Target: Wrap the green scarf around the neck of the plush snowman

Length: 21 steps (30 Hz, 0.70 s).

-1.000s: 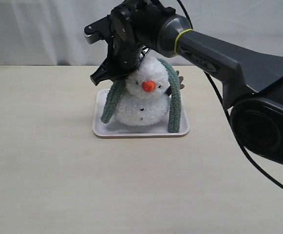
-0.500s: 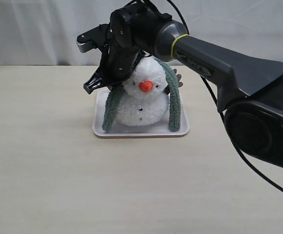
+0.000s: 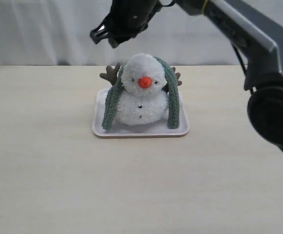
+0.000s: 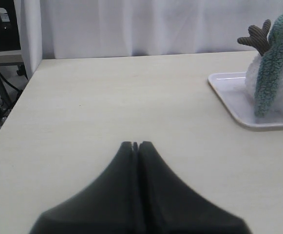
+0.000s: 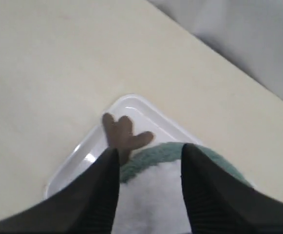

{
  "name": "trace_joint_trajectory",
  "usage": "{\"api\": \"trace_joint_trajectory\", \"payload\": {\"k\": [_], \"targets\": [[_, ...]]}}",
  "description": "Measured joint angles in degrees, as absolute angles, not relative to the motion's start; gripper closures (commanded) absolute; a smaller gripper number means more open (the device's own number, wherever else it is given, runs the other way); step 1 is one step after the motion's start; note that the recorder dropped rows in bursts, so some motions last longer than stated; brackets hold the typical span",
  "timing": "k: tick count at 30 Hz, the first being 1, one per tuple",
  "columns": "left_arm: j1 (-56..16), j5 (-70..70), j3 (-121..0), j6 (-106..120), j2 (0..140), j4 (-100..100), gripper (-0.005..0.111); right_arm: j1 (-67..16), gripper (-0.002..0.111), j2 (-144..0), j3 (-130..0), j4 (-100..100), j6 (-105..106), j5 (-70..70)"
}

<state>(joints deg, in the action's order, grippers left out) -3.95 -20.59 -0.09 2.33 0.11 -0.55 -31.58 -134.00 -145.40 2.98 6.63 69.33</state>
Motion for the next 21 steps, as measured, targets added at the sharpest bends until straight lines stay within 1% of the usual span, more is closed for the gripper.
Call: {"api": "trace_joint_trajectory", "payload": {"k": [4, 7, 9, 11, 12, 15, 21], "targets": [[-3.9, -20.6, -0.1, 2.3, 0.1, -0.5, 0.107, -26.1, 0.068, -132.5, -145.5, -0.8, 5.5, 69.4], [-3.9, -20.6, -0.1, 2.3, 0.1, -0.5, 0.107, -21.5, 0.071, -132.3, -144.4, -8.6, 5.9, 69.4], [-3.9, -20.6, -0.1, 2.3, 0.1, -0.5, 0.107, -18.6, 0.083, -132.6, -142.6, -17.0, 6.5, 69.4], [-3.9, -20.6, -0.1, 2.3, 0.1, -0.5, 0.107, -18.1, 0.099, -133.1, -142.2, -18.6, 6.8, 69.5], [-3.9, -20.6, -0.1, 2.3, 0.1, -0.5, 0.107, -18.1, 0.104, -133.6, -142.0, -18.0, 6.9, 69.6], [-3.9, -20.6, -0.1, 2.3, 0.1, -0.5, 0.107, -22.3, 0.104, -134.3, -141.9, -7.6, 7.6, 69.6], [-3.9, -20.6, -0.1, 2.3, 0.1, -0.5, 0.107, -27.3, 0.104, -134.6, -141.9, -1.9, 7.7, 63.8]]}}
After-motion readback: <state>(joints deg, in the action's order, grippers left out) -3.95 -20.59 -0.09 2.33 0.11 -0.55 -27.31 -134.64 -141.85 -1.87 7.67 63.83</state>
